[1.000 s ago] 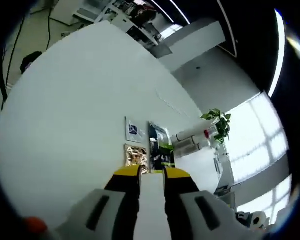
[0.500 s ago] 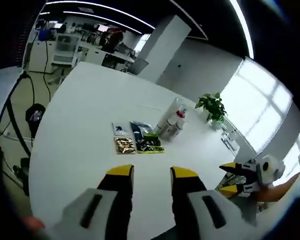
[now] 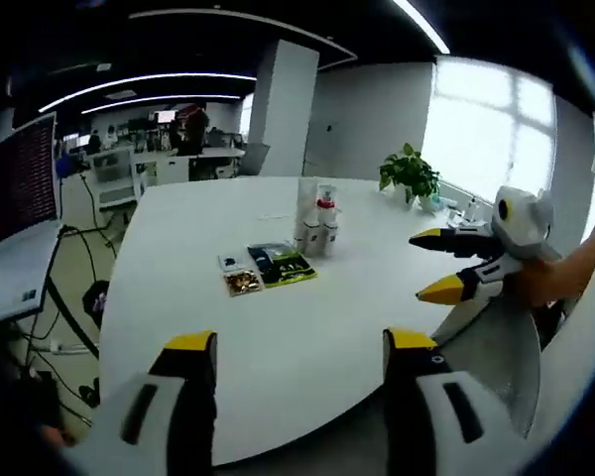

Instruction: Arrange the skincare products in the storage area until every visible bottle or jar stands upright without overlapping.

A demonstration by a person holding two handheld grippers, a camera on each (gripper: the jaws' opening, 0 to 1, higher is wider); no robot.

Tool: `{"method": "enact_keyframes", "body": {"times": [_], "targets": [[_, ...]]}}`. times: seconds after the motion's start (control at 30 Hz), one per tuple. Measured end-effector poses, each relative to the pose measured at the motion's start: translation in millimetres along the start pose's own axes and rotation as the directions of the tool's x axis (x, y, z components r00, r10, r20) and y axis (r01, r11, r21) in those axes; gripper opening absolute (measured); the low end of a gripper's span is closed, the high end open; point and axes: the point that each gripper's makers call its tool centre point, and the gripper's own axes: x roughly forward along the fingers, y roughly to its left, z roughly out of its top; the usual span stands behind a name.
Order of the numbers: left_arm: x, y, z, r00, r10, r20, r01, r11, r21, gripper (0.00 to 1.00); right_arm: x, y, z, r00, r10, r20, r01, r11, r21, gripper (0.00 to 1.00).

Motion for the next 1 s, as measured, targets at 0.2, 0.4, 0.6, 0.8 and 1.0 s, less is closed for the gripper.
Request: {"method": "enact_keyframes", "body": {"times": [0.2,0.4,0.6,0.8,1.0], "targets": [[-1.4,-14.0,-10.0,1.000,0.003,-0.010,-0.002,0.996,0.084,0.67,2.2,3.9,-4.3,1.000,0.013,-0.018,-0.013,1.000,-0.002,0.71],[-0.7,-15.2,-8.6,1.000,0.004,0.003,-0.004,0.994,0.107,0.66,2.7,6.5,-7.0,0.999,0.016,-0.029,-0.017,1.000,-0.021,0.71],[-0.5,-10.9,-3.3,1.000,0.020,0.018,-0.022,0.993,0.115,0.69,1.1,4.4,-0.7,1.000,0.014,0.008,-0.014,1.000,0.001,0.76],[1.5,-3.3,3.1,0.999,0.029,0.022,-0.033,0.986,0.161,0.72,1.2,0.9,4.0,0.999,0.002,0.047,-0.003,1.000,0.016,0.82],[10.2,0.5,8.7,0.999,0.013,0.039,-0.021,0.978,0.205,0.85,0.0,1.2,6.0,0.998,-0.005,0.057,0.004,1.000,0.021,0.86]]}}
